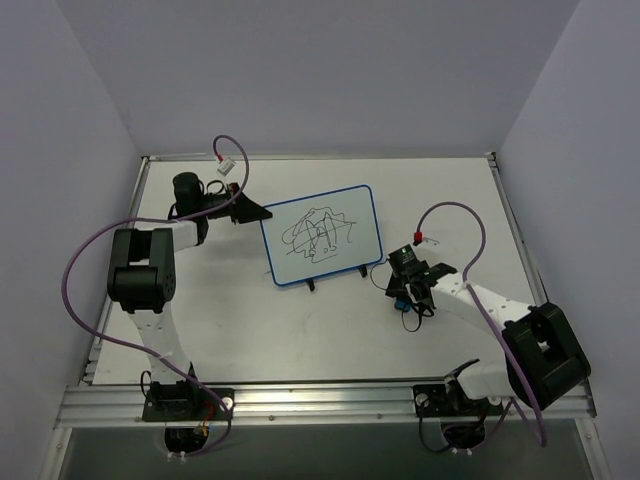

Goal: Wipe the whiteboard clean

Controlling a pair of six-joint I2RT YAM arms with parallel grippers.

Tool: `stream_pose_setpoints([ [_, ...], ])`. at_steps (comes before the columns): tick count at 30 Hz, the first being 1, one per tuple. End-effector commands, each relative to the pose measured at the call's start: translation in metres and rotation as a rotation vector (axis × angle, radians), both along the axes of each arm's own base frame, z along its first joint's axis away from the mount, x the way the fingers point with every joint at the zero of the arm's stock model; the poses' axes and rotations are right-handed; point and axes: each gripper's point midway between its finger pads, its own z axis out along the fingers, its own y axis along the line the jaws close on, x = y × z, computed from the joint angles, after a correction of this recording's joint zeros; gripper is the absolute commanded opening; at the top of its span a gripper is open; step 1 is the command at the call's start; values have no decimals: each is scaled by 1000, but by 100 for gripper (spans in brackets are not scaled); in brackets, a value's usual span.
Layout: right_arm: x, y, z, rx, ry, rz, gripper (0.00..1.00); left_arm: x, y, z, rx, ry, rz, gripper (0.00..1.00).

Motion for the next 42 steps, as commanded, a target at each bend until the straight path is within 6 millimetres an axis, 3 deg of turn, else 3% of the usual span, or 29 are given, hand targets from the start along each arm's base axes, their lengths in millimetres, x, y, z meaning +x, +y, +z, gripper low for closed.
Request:
stream_pose_setpoints([
  [1, 0, -5, -2, -17, 6, -21, 49, 17, 5, 17, 58, -215, 57, 2],
  [6, 1, -7, -4, -34, 12, -31, 48, 18, 3, 13, 89, -220, 63, 2],
  [11, 0, -7, -5, -37, 19, -31, 38, 19, 3, 8, 93, -214, 68, 2],
  [12, 0, -7, -6, -38, 20, -31, 35, 19, 3, 8, 92, -211, 68, 2],
  [15, 1, -5, -3, -24, 1, -24, 9, 18, 3, 6, 95, -209, 71, 2],
  [16, 2, -4, 0, -23, -8, -18, 8, 18, 3, 6, 97, -212, 75, 2],
  [18, 9, 5, 11, -17, -55, 14, 4, 18, 3, 5, 103, -209, 81, 2],
  [24, 44, 28, 79, -9, -278, 65, 0, 17, 4, 2, 132, -221, 84, 2],
  [26, 52, 30, 89, -31, -298, 67, 0, 16, 3, 0, 144, -212, 84, 2],
  [27, 59, 36, 100, -30, -321, 90, 0, 16, 2, -2, 149, -213, 84, 2],
  [31, 80, 93, 129, 16, -420, 287, 0, 16, -1, -8, 153, -195, 76, 2],
  [32, 82, 122, 142, 44, -479, 363, 0, 15, -1, -8, 153, -194, 74, 2],
  [33, 85, 133, 144, -7, -495, 444, 0, 16, -1, -9, 158, -199, 76, 2],
  [35, 92, 165, 166, -8, -613, 520, 0, 14, -2, -8, 166, -196, 76, 2],
  [37, 101, 181, 163, -38, -648, 570, 0, 15, -1, -10, 173, -198, 79, 2],
  [38, 108, 192, 171, -13, -701, 567, 0, 15, -1, -10, 174, -196, 79, 2],
  [40, 111, 213, 155, -39, -696, 609, 0, 15, -2, -13, 172, -192, 74, 2],
  [41, 115, 227, 166, -32, -738, 612, 0, 15, -2, -14, 173, -189, 75, 2],
  [42, 112, 242, 148, -78, -721, 630, 0, 15, -2, -16, 173, -189, 74, 2],
])
